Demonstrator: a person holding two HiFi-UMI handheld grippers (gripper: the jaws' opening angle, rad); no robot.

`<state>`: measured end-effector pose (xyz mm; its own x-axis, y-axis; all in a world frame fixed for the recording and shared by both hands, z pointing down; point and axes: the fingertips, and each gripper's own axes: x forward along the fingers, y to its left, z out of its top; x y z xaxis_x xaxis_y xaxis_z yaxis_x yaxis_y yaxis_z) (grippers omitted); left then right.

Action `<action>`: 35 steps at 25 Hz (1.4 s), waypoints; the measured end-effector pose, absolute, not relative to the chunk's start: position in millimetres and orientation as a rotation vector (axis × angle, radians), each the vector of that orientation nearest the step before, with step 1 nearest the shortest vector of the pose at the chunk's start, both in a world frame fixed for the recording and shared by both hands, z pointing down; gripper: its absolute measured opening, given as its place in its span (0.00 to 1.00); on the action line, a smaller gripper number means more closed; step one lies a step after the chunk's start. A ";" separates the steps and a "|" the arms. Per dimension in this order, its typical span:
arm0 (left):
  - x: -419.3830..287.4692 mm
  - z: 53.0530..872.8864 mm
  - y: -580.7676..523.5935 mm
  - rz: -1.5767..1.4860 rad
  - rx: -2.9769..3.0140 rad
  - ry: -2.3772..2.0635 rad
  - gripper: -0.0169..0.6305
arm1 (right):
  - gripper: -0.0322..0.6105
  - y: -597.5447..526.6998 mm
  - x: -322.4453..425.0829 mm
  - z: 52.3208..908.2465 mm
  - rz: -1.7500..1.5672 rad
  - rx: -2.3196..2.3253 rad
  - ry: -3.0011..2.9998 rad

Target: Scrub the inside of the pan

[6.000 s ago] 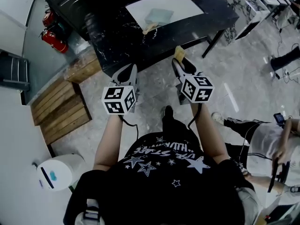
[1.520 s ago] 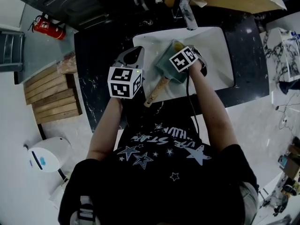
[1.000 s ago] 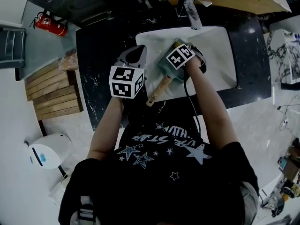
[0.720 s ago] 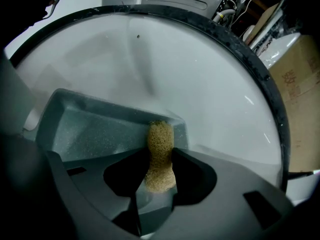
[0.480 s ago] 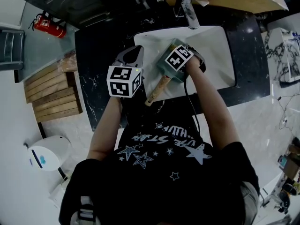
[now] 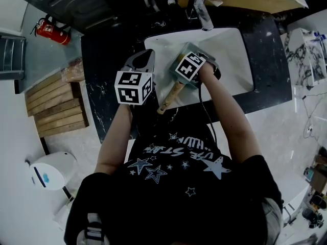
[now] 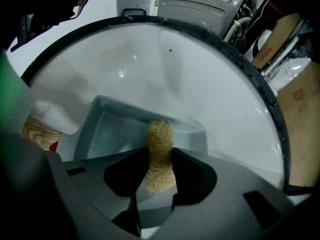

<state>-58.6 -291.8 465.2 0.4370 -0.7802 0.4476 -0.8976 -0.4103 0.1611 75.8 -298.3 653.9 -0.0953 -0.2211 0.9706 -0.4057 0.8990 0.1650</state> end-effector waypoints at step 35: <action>-59.1 462.1 -282.8 0.413 2.337 -1.379 0.04 | 0.28 -251.8 44.5 631.8 0.280 0.290 -1.760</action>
